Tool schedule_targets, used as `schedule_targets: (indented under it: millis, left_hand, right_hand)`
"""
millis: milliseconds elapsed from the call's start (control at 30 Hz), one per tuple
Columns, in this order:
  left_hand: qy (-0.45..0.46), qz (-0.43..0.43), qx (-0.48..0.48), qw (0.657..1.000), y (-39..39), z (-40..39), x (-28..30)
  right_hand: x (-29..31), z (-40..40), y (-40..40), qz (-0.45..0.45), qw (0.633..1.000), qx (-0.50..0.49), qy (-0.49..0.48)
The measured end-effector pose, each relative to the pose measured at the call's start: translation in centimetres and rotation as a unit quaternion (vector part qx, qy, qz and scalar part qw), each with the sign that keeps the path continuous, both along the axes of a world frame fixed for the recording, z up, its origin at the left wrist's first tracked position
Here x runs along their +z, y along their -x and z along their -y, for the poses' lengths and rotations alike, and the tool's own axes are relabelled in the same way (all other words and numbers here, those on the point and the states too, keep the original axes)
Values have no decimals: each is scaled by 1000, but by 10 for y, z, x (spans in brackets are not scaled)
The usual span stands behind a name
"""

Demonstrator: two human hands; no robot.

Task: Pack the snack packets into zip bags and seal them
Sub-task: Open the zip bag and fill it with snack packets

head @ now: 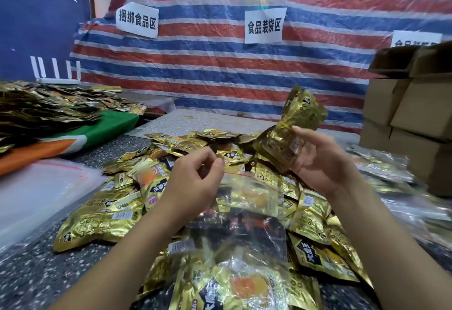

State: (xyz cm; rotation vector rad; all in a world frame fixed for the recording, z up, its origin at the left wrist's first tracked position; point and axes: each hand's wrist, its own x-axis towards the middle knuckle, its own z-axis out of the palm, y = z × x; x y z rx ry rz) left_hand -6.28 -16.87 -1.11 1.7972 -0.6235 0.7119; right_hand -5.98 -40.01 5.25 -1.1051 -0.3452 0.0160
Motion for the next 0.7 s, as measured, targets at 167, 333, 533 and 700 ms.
schedule_targets:
  millis: [167,333,533,700]
  left_hand:
    - [-5,5,-12,1000,3,2,0]
    - [17,-2,-34,999,5,2,2]
    - [63,-17,-55,996,5,1,4]
    - [79,-24,-68,994,6,1,5]
  right_hand:
    - [8,-2,2,13,1000,-14,2]
    - [0,-9,-1,15,1000,16,11]
    - [-11,-20,-2,16,997,53,51]
    - [-12,-15,-1,22,982,81,171]
